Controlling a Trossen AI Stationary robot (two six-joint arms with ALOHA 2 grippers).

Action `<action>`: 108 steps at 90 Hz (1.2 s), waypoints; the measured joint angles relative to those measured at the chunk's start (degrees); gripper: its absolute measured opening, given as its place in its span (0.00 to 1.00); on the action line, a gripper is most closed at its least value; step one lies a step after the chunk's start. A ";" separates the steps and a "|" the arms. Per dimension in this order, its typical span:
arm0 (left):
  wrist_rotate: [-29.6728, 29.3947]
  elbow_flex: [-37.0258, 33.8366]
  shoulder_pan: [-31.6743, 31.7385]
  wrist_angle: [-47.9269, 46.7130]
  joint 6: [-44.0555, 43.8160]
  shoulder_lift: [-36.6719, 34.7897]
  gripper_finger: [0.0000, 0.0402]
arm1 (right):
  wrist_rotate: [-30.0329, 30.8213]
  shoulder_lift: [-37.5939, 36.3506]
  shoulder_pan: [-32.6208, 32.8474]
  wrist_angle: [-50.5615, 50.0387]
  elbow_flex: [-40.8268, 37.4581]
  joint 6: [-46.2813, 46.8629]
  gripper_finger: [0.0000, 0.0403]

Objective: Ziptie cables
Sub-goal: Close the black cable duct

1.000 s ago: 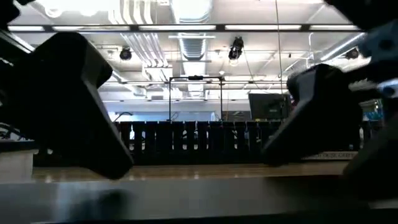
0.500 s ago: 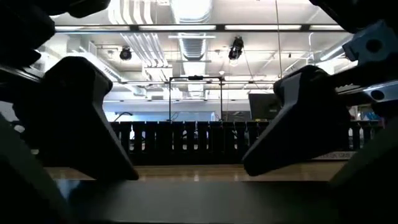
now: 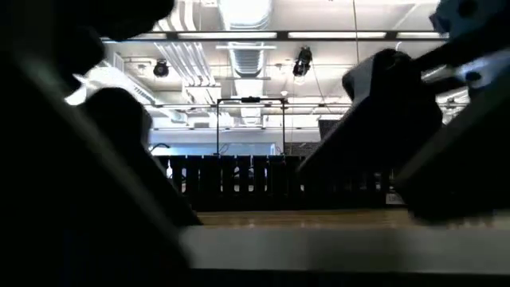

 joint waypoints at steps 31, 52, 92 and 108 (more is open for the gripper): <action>-2.38 2.91 5.81 3.85 1.79 1.72 0.77 | 1.52 -5.45 2.31 -8.47 1.23 2.51 0.74; -2.49 5.00 7.72 4.62 5.39 1.70 0.77 | 3.16 -5.64 2.68 -8.52 0.32 3.09 0.72; 0.17 7.68 1.34 -20.94 4.54 -11.64 0.77 | 3.46 -0.20 -2.28 5.16 -2.58 1.28 0.79; -3.69 7.55 -2.11 -32.10 1.11 -17.07 0.77 | 4.74 3.19 -6.48 5.52 -0.95 2.28 0.78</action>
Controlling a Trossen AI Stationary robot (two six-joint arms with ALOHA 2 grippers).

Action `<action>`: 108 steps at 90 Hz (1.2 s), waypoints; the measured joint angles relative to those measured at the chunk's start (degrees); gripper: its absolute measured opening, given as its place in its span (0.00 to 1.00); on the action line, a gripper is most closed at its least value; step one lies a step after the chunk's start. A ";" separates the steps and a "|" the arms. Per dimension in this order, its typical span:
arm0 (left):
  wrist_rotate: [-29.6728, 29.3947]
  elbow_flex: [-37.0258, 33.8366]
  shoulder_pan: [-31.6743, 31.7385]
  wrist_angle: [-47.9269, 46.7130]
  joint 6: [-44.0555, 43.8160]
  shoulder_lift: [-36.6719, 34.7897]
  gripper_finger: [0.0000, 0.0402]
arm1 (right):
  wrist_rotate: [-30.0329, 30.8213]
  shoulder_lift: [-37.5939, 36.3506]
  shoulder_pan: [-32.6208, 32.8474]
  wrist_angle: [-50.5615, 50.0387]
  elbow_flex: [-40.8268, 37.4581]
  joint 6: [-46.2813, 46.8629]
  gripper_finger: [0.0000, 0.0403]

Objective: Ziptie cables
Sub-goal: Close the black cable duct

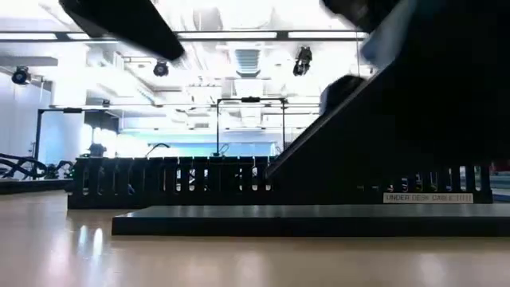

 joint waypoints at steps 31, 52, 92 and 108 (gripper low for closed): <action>-4.95 -2.64 -1.31 -0.49 -0.10 -1.30 0.77 | -2.81 6.26 -2.07 1.48 1.09 2.52 0.76; -6.71 -5.59 -1.91 -0.15 -1.20 -1.51 0.77 | -3.71 7.72 -1.88 1.79 1.07 3.22 0.68; -7.49 -8.08 -2.06 1.78 -2.78 -4.05 0.77 | -5.59 4.14 -1.05 -0.59 0.56 0.10 0.53; -7.18 -14.32 -0.43 3.43 -2.69 -9.73 0.77 | -7.75 -2.68 0.45 -7.54 0.02 -4.13 0.53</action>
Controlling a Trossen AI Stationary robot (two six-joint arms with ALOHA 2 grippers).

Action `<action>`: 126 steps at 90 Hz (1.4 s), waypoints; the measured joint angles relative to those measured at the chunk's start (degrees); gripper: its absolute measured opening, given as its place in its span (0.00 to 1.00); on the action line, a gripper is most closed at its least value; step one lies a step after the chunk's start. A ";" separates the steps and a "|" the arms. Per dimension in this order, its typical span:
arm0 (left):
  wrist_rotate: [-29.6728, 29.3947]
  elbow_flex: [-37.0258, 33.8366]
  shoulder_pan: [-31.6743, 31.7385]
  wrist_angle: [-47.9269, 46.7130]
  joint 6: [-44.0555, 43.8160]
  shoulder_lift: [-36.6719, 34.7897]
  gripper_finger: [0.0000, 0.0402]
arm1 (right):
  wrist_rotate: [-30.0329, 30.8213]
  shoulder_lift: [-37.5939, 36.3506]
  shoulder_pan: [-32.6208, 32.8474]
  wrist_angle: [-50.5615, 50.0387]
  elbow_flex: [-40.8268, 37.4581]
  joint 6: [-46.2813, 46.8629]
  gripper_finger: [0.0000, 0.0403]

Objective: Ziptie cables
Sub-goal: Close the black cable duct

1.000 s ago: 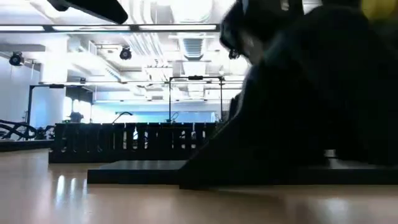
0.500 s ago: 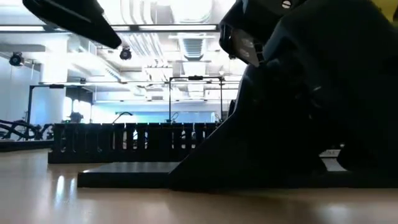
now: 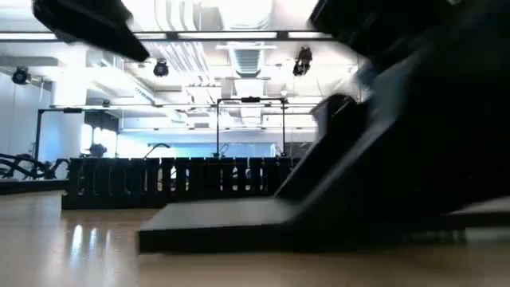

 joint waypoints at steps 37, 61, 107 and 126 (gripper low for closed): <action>11.68 -14.70 14.55 26.71 23.46 -3.67 0.77 | 4.41 -20.36 -3.43 -19.21 0.00 -5.73 0.53; 23.39 -15.15 23.07 28.92 33.17 -2.98 0.77 | 2.01 -29.07 -8.97 -27.04 -0.49 -9.74 0.53; 32.42 -16.57 25.47 28.76 34.23 -1.91 0.77 | -3.40 -24.97 -13.25 -10.05 -15.03 -12.62 0.53; 30.84 -16.53 25.74 32.71 35.21 1.42 0.77 | -5.73 -23.33 -14.92 -8.43 -15.15 -15.30 0.53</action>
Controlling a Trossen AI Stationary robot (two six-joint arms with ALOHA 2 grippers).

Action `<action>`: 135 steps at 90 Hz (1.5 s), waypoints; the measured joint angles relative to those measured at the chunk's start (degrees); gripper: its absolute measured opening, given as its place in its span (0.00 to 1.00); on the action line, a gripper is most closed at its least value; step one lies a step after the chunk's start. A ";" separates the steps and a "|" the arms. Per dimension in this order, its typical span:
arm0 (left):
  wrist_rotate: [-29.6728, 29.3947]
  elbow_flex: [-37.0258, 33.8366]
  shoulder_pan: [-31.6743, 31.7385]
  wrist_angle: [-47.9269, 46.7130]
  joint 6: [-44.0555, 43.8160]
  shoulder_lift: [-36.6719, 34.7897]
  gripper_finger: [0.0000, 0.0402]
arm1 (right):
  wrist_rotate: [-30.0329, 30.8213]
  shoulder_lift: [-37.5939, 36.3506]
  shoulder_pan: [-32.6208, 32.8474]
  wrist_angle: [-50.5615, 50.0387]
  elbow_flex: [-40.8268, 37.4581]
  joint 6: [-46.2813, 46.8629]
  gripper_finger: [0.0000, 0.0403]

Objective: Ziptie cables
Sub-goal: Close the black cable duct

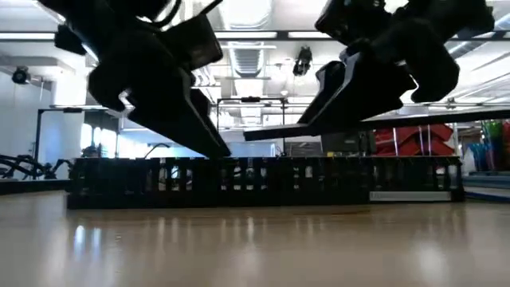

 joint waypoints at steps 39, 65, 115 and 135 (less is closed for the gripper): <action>-2.91 -0.14 -0.01 -1.72 1.69 0.50 0.77 | -1.80 -0.44 -1.27 4.11 -3.16 -0.85 0.53; -1.57 0.61 1.53 5.51 0.15 -0.17 0.80 | -1.99 -3.75 -1.18 2.30 -3.16 0.47 0.53; -0.06 0.79 3.21 20.95 4.87 9.97 0.82 | -1.73 -14.12 -1.13 -5.91 -6.68 4.07 0.53; 0.15 0.65 3.19 19.53 4.91 12.86 0.76 | -2.12 -11.13 -1.16 3.08 -10.73 4.84 0.53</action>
